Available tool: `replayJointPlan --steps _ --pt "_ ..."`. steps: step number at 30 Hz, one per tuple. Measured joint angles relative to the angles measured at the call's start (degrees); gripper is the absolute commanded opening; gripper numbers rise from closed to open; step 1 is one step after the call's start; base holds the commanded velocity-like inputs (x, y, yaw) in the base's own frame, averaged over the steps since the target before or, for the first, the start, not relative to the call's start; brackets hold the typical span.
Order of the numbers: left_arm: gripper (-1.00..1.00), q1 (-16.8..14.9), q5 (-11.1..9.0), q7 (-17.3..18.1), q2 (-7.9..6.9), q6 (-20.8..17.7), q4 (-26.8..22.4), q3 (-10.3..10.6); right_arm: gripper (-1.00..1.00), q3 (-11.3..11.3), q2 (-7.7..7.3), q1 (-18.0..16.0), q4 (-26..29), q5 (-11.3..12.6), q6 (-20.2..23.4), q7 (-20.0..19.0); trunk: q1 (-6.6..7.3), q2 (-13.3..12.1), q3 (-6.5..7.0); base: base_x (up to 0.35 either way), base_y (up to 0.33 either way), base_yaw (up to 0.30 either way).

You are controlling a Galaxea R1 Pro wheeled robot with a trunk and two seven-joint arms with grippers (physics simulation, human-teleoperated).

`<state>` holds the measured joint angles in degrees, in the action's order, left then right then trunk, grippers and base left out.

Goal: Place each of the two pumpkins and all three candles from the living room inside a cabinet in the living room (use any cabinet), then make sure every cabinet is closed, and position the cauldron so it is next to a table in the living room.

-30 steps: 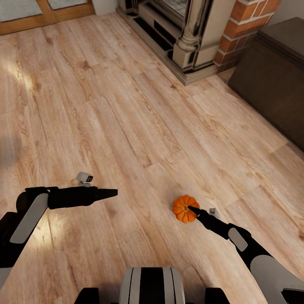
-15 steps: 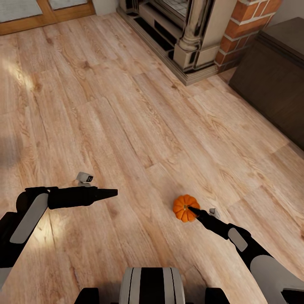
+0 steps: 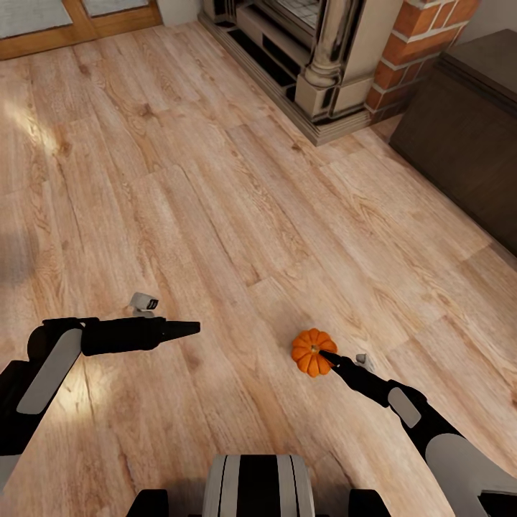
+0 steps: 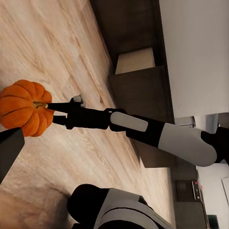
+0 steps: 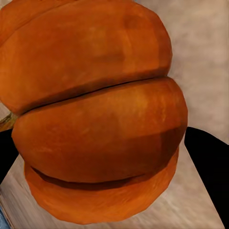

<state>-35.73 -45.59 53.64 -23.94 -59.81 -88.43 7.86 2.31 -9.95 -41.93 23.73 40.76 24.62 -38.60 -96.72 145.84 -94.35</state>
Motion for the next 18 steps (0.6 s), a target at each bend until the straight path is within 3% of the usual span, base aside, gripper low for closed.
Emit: replayJointPlan --steps 18 --pt "1.0 0.0 0.0 0.0 -0.01 0.0 0.0 0.0 -1.0 0.0 0.0 0.0 0.0 0.0 0.0 -0.1 0.0 0.0 0.0 0.0 0.0 0.0"
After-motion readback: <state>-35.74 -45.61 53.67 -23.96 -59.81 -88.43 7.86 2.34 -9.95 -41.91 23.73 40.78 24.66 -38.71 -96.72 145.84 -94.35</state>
